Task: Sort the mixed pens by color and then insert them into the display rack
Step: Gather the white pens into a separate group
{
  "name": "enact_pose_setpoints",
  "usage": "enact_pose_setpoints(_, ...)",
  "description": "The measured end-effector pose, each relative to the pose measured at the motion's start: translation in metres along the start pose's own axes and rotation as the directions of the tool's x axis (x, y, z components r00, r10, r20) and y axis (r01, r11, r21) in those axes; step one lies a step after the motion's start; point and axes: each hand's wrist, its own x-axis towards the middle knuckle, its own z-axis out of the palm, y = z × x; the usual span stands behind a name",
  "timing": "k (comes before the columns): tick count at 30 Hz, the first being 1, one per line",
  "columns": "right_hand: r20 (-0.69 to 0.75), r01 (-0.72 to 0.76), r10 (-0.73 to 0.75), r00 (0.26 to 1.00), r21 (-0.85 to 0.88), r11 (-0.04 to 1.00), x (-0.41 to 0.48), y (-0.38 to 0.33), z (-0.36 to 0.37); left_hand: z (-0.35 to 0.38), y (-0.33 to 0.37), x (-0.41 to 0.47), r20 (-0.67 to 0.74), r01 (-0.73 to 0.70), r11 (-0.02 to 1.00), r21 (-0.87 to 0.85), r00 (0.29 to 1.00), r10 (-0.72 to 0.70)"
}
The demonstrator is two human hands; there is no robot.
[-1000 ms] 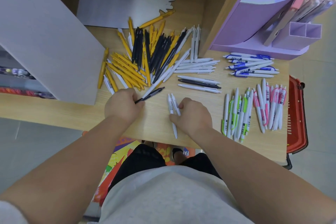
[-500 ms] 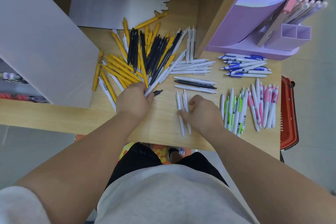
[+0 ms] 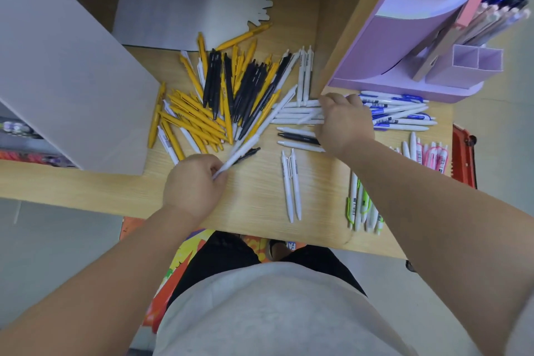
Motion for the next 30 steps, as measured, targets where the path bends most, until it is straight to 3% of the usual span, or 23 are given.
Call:
enact_pose_setpoints(4, -0.019, 0.016, -0.018, 1.0, -0.087, 0.996, 0.001, 0.004, 0.0, 0.005, 0.004, -0.034, 0.029, 0.024, 0.982, -0.188, 0.999, -0.019)
enact_pose_setpoints(10, 0.076, 0.109, -0.092, 0.993, -0.25, 0.962, 0.003, 0.003, -0.005, 0.026, 0.018, -0.039, 0.159, 0.107, 0.961, -0.253, 0.985, -0.068)
enact_pose_setpoints(16, 0.188, 0.091, -0.06, 0.98, -0.163, 0.982, 0.001, -0.002, -0.007, 0.04, 0.024, -0.027, 0.232, 0.121, 0.967, -0.224, 0.97, -0.067)
enact_pose_setpoints(21, 0.255, 0.097, -0.111, 0.961, 0.065, 0.993, -0.005, -0.009, -0.008, 0.048, 0.026, -0.021, 0.254, 0.165, 0.98, -0.115, 0.958, -0.131)
enact_pose_setpoints(30, 0.26, 0.093, -0.099, 0.961, 0.034, 0.995, -0.012, -0.008, -0.002, 0.055, 0.039, -0.014, 0.243, 0.181, 0.978, -0.099, 0.958, -0.153)
